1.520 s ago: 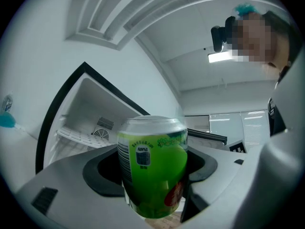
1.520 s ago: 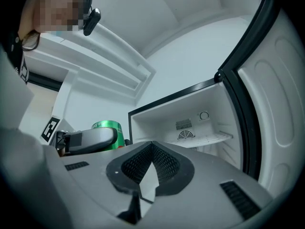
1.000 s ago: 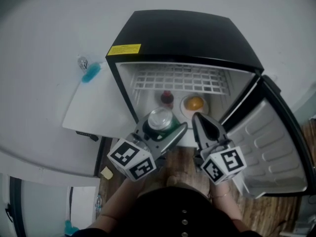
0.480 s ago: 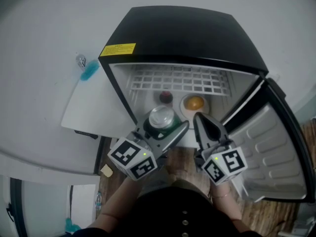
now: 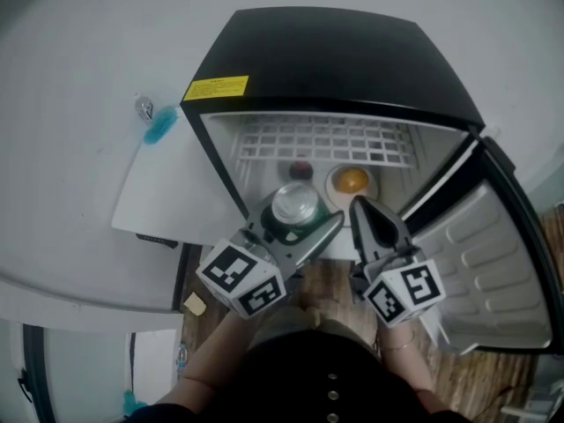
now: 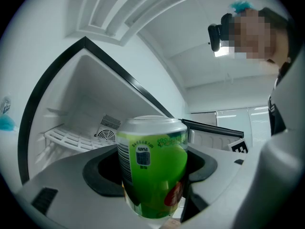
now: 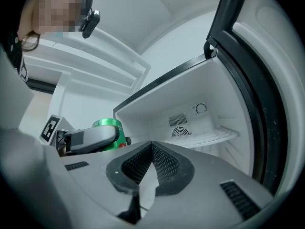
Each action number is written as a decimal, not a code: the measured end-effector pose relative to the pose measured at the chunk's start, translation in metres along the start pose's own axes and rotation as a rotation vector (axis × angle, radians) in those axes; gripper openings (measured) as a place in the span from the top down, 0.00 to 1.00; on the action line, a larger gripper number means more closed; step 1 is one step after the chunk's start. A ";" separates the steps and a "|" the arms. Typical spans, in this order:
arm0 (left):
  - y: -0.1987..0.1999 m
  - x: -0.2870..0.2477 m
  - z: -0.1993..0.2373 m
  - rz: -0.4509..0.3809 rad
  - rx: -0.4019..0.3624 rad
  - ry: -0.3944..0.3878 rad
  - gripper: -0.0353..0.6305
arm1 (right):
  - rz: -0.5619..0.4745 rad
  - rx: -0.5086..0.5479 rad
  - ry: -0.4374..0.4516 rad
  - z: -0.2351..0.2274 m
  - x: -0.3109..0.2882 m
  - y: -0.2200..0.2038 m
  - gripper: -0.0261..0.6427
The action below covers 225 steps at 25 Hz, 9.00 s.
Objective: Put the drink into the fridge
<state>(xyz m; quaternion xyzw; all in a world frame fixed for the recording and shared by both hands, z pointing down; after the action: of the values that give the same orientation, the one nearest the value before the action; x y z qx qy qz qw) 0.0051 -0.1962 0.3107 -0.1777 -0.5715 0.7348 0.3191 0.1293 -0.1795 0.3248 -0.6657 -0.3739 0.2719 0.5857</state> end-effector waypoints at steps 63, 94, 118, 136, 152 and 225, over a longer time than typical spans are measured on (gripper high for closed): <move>0.049 -0.106 0.042 0.061 -0.247 0.050 0.43 | -0.063 0.046 -0.016 -0.035 -0.045 0.026 0.95; 0.035 -0.142 0.058 0.178 -0.321 0.119 0.43 | -0.038 0.042 0.001 -0.042 -0.056 0.020 0.95; 0.040 -0.134 0.057 0.102 -0.299 0.171 0.41 | 0.009 0.042 0.042 -0.026 -0.066 0.010 0.95; 0.038 -0.100 0.050 0.096 -0.247 0.137 0.37 | 0.014 0.028 0.020 -0.020 -0.071 -0.001 0.95; 0.016 -0.049 0.052 0.075 -0.221 0.137 0.38 | 0.029 0.065 -0.021 -0.015 -0.071 -0.004 0.95; -0.005 -0.037 0.063 0.070 -0.129 0.133 0.94 | 0.037 0.094 -0.041 -0.022 -0.094 0.013 0.95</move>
<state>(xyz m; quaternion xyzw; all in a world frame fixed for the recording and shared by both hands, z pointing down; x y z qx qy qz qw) -0.0061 -0.2658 0.3300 -0.2659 -0.5886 0.6939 0.3184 0.0954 -0.2694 0.3090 -0.6385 -0.3604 0.3137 0.6033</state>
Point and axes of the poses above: the fingertips, and each gripper's own axes: x backward along the fingers, z to its left, y out of its top, the point moved 5 cm from there along x, backward along the fingers, and after that the axes turned 6 degrees about y, right-handed, at the moved point
